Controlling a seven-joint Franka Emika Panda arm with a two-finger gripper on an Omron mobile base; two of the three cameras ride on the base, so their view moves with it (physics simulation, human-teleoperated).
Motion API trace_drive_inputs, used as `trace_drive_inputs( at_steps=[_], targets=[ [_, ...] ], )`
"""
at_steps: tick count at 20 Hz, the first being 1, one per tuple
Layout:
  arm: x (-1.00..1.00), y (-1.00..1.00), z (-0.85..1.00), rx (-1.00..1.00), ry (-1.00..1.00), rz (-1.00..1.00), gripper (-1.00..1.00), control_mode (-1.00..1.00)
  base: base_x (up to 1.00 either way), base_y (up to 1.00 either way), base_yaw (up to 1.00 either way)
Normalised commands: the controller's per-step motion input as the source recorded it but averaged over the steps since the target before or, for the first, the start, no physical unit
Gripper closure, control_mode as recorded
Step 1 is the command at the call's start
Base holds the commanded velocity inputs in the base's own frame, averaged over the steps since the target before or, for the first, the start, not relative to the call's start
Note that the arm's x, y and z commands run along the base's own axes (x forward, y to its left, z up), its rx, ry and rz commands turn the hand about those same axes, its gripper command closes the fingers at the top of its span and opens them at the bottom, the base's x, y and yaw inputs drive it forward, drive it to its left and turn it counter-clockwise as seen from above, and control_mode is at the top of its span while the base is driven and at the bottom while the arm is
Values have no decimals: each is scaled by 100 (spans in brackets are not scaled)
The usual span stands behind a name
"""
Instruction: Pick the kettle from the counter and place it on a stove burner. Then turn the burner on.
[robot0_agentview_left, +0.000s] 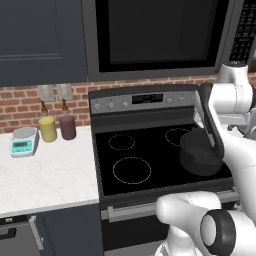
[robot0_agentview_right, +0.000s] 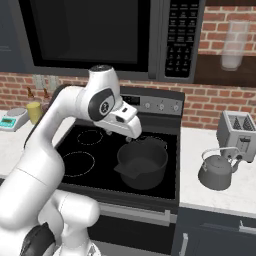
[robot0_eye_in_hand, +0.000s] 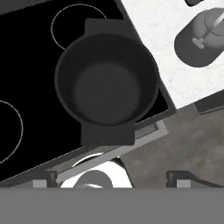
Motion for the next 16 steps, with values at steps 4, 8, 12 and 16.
trace_drive_inputs(
  at_steps=[4,8,12,16],
  targets=[
    [9,-100,15,0,8,-43,-100,-100,0,0,0],
    [28,-100,0,0,7,-43,-100,-100,0,0,0],
    [31,-100,0,0,1,-35,-100,-100,0,0,0],
    [30,-92,-16,1,0,-28,-100,-100,0,0,0]
  ],
)
